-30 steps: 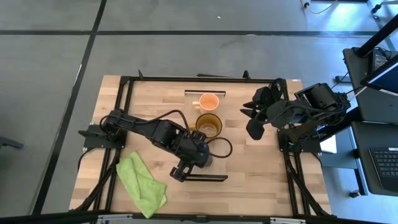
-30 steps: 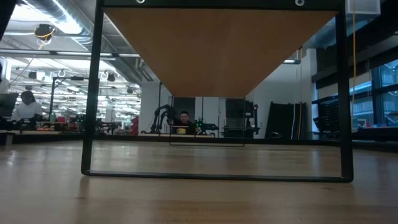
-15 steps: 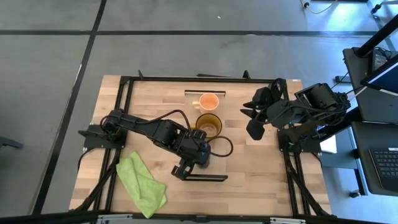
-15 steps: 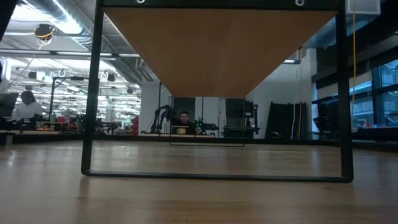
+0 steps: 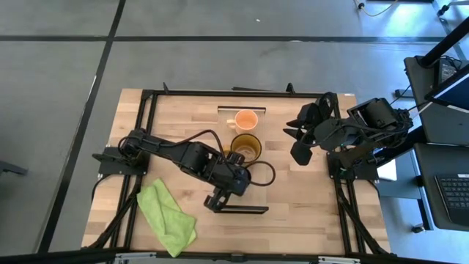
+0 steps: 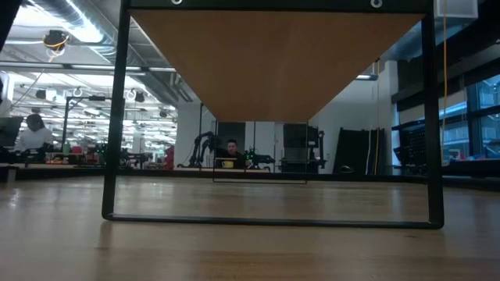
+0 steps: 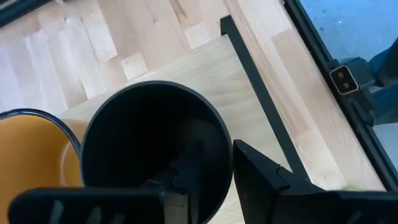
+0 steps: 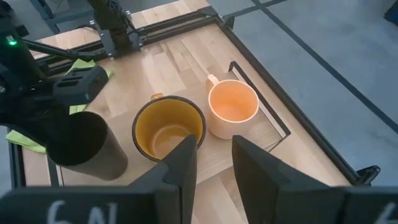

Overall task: Stack small to large cups/mugs on shelf
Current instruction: Put the black cup on the shelf, then return to Home Position

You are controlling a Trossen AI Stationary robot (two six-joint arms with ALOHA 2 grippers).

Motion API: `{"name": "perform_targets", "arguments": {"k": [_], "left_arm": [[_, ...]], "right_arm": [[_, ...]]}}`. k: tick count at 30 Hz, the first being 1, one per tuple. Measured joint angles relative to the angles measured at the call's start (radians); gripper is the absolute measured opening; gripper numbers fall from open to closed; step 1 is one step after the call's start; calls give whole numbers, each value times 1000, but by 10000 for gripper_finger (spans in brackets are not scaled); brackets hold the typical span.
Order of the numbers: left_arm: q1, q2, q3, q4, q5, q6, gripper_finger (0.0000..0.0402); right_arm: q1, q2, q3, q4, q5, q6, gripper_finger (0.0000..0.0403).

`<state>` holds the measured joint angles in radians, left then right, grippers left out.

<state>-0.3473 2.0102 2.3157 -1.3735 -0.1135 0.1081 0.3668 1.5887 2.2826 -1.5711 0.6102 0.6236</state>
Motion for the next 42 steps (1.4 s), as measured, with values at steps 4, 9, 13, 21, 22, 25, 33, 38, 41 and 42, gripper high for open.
{"name": "perform_targets", "arguments": {"k": [4, 9, 13, 21, 22, 25, 33, 38, 41, 42], "left_arm": [[-7, 0, 0, 4, -1, -1, 80], [-17, 0, 0, 23, 0, -1, 80], [-20, 0, 0, 41, -7, -1, 80], [-21, 0, 0, 86, -9, 7, 80], [-21, 0, 0, 99, -9, 7, 80], [-20, 0, 0, 116, -10, 7, 80], [-20, -8, 0, 116, -77, 9, 80], [-21, -44, 0, 89, -149, 1, 80], [-21, -76, 0, 86, -158, -31, 80], [-21, -85, 0, 86, -157, -49, 80]], "right_arm": [[-7, 0, 0, 0, 0, 0, 103], [-13, 0, 0, 0, 0, -4, 103], [-13, 0, 0, 0, 0, -4, 103], [-13, 0, 0, 0, 0, -4, 103], [-13, 0, 0, 0, 0, -4, 103], [-13, 0, 0, 0, 0, -4, 103], [-13, 0, 0, 0, 0, -4, 103], [-13, -1, 0, 0, 0, -5, 103], [-13, -1, 0, 0, 0, -15, 103], [-13, -1, 0, 0, 0, -20, 103]]}}
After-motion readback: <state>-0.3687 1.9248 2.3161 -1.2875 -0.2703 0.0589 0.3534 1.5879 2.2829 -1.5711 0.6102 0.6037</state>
